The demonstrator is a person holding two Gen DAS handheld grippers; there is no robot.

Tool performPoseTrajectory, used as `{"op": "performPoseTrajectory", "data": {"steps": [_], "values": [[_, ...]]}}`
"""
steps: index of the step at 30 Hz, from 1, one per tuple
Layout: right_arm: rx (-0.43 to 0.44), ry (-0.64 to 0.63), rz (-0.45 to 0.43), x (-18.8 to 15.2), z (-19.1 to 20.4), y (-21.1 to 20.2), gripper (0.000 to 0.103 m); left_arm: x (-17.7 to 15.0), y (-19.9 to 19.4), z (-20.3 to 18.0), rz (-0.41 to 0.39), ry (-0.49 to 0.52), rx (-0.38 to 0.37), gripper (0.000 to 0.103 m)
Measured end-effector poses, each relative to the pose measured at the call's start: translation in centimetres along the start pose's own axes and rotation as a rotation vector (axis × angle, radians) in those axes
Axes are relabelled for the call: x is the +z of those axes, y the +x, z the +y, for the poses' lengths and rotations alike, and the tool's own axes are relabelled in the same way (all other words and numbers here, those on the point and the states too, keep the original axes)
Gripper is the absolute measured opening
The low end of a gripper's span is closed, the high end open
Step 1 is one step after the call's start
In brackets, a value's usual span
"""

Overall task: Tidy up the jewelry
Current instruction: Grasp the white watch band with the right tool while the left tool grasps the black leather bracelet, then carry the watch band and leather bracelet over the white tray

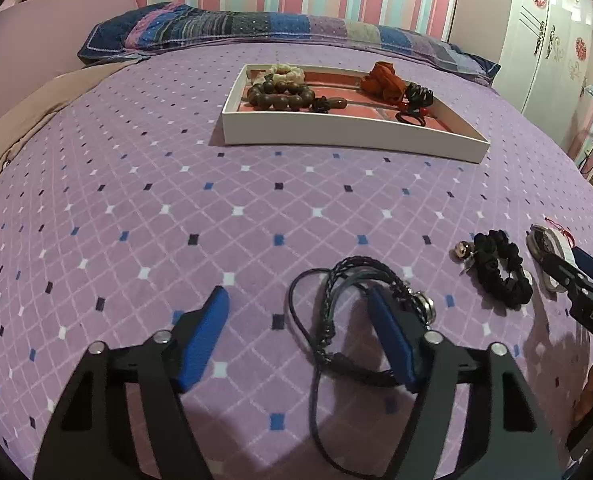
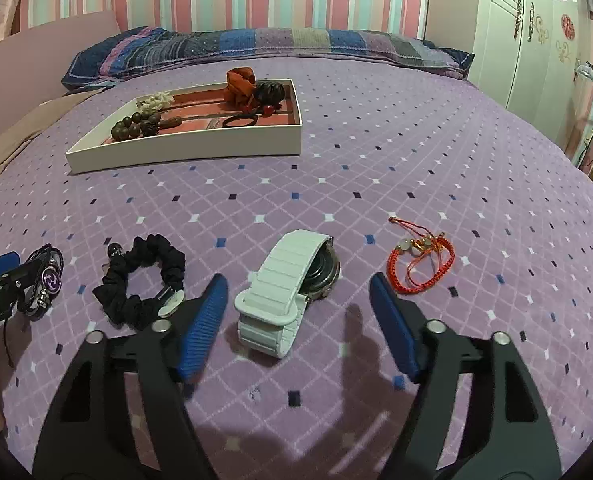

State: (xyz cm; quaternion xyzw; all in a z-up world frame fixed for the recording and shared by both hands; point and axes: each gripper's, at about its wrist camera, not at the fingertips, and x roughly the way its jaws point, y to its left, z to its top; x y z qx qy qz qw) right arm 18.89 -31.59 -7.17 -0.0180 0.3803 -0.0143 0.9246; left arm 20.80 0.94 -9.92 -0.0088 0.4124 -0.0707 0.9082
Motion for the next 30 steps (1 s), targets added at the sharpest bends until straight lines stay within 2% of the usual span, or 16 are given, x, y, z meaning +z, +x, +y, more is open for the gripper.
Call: {"op": "performPoseTrajectory", "data": {"steps": [2, 6, 10, 13, 16, 22, 30], "values": [[0.001, -0.005, 0.006, 0.1, 0.1, 0.2, 0.067, 0.1, 0.0, -0.1, 0.000, 0.002, 0.002, 0.067], [0.001, -0.007, 0.010, 0.3, 0.3, 0.5, 0.058, 0.1, 0.0, 0.0, -0.003, 0.001, -0.010, 0.045], [0.017, 0.000, 0.022, 0.4, 0.3, 0.9, 0.045, 0.0, -0.1, -0.5, 0.000, 0.019, -0.024, 0.032], [0.024, -0.004, 0.019, 0.4, 0.3, 0.9, 0.042, 0.0, -0.1, -0.8, -0.001, 0.028, -0.031, 0.025], [0.040, -0.017, 0.016, 0.5, 0.5, 0.7, 0.031, 0.0, -0.1, -1.0, 0.000, 0.031, -0.034, 0.016], [0.060, -0.024, 0.003, 0.6, 0.6, 0.3, 0.030, 0.0, -0.3, -1.2, -0.004, 0.031, -0.048, 0.009], [0.069, -0.027, -0.024, 0.7, 0.7, -0.5, 0.028, -0.1, -0.8, -1.5, -0.019, 0.033, -0.064, 0.008]]}}
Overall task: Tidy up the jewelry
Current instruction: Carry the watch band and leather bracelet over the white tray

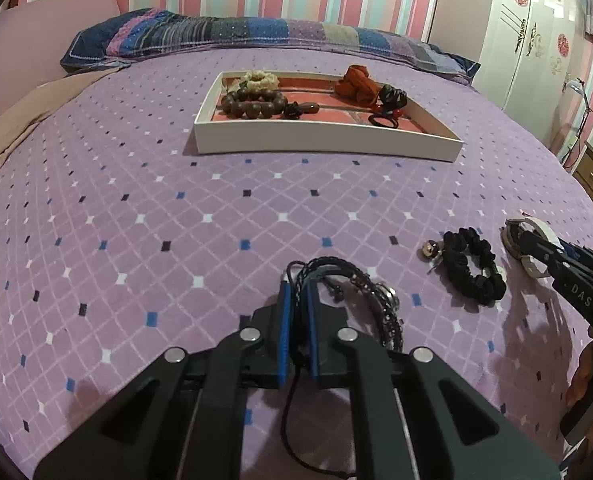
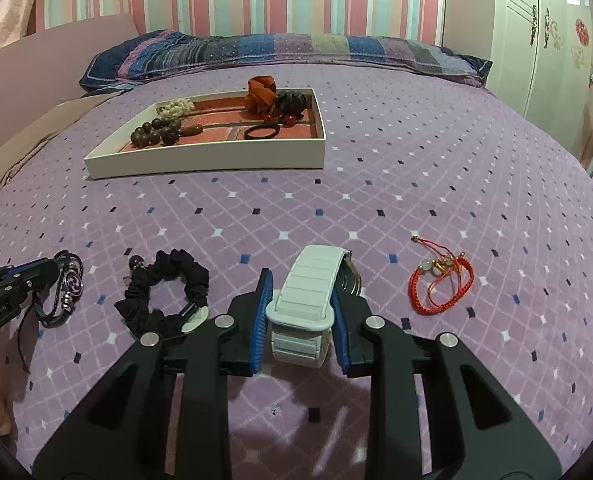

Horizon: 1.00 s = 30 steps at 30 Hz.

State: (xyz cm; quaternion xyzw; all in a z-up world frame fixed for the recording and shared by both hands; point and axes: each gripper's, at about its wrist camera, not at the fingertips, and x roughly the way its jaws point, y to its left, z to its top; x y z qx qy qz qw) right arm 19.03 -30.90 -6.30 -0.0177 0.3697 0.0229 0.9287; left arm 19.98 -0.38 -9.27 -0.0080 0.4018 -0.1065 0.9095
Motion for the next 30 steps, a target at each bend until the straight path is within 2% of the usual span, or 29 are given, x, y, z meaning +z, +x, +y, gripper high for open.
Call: {"op": "performPoseTrajectory", "data": {"steps": [13, 30], "values": [[0.010, -0.001, -0.022, 0.4, 0.2, -0.9, 0.027, 0.8, -1.9, -0.4, -0.050, 0.005, -0.023, 0.008], [0.023, -0.036, -0.075, 3.8, 0.8, -1.5, 0.027, 5.5, -4.0, -1.2, -0.152, 0.050, -0.013, 0.008]]}}
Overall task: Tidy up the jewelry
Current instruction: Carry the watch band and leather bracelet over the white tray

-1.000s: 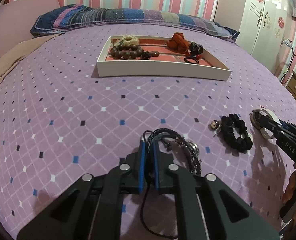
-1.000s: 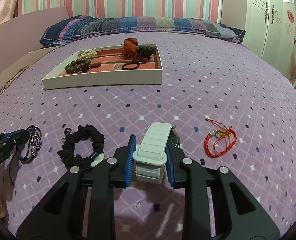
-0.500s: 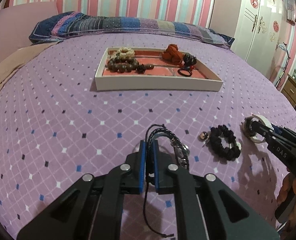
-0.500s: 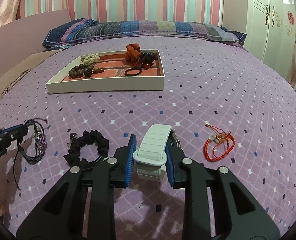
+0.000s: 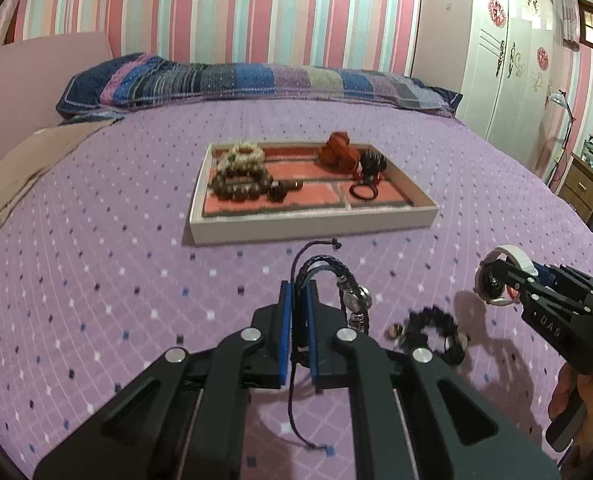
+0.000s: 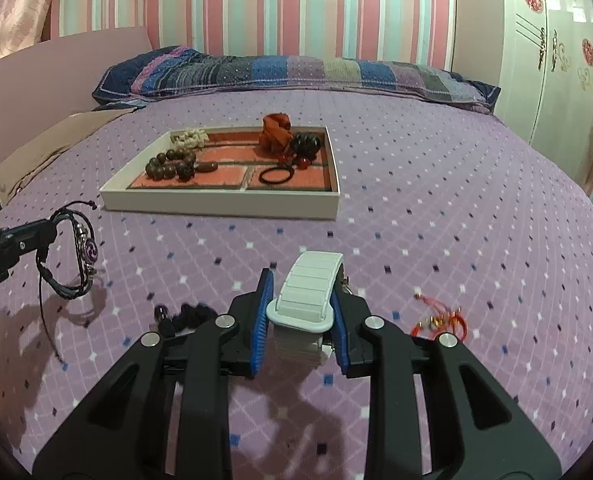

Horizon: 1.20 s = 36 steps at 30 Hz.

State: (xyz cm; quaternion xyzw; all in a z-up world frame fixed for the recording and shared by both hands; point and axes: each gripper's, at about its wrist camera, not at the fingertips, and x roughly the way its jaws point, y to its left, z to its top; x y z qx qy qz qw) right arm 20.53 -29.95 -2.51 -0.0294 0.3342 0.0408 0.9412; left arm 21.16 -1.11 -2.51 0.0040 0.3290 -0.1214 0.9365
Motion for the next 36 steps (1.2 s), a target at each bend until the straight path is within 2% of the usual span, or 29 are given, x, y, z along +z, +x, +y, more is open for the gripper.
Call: {"op": "performPoseTrajectory", "data": {"steps": [16, 29, 36], "values": [[0.030, -0.061, -0.073, 7.1, 2.1, 2.5, 0.027, 6.5, 1.8, 1.4, -0.068, 0.004, 0.034, 0.008], [0.033, -0.104, -0.085, 13.8, 2.8, 10.0, 0.027, 13.2, 7.5, 3.1, -0.083, -0.024, 0.043, 0.008], [0.015, -0.131, -0.055, 15.2, 2.2, 14.8, 0.027, 13.8, 13.0, 4.3, -0.022, -0.016, 0.078, 0.008]]}}
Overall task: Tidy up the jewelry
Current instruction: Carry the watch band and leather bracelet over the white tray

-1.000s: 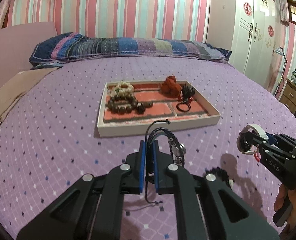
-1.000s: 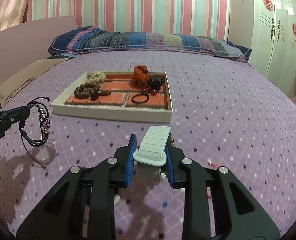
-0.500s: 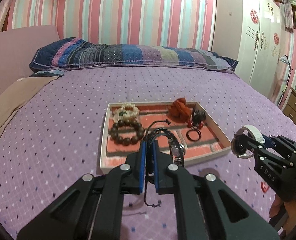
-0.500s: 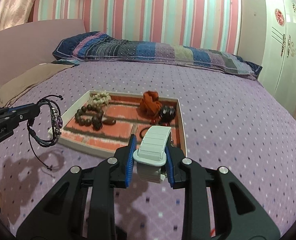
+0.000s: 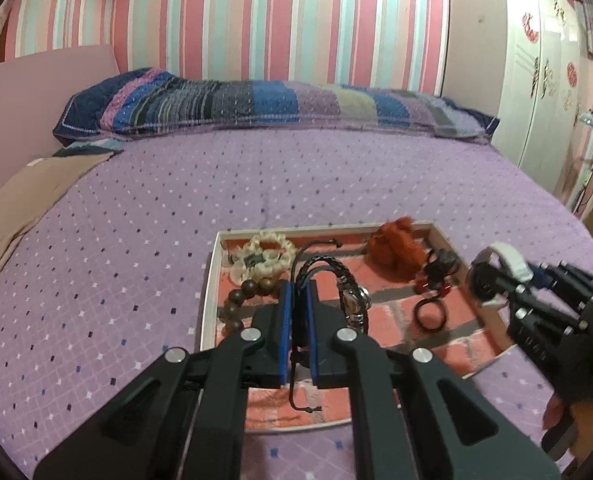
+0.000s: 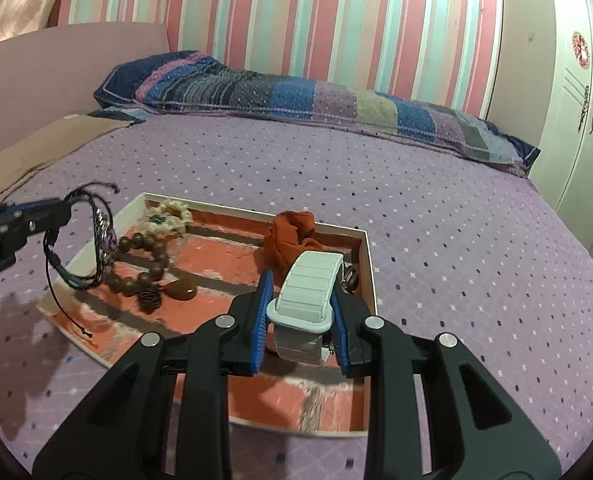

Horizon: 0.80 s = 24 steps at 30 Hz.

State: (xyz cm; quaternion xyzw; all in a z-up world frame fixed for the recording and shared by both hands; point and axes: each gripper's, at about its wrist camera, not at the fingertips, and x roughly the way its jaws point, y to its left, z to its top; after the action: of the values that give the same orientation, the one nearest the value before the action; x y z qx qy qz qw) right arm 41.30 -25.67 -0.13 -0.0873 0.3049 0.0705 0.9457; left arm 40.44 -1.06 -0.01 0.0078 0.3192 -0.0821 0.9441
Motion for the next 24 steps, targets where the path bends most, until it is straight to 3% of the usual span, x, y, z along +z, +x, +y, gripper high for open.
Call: {"op": "performPoseTrajectory", "data": {"steps": [9, 24], "values": [[0.004, 0.026, 0.055, -1.0, -0.7, 4.5, 0.027, -2.0, 5.5, 2.1, 0.088, -0.034, 0.035, 0.008], [-0.019, 0.092, 0.104, -1.0, -0.9, 7.5, 0.027, -2.0, 9.2, 3.6, 0.126, -0.046, 0.085, 0.008]]}}
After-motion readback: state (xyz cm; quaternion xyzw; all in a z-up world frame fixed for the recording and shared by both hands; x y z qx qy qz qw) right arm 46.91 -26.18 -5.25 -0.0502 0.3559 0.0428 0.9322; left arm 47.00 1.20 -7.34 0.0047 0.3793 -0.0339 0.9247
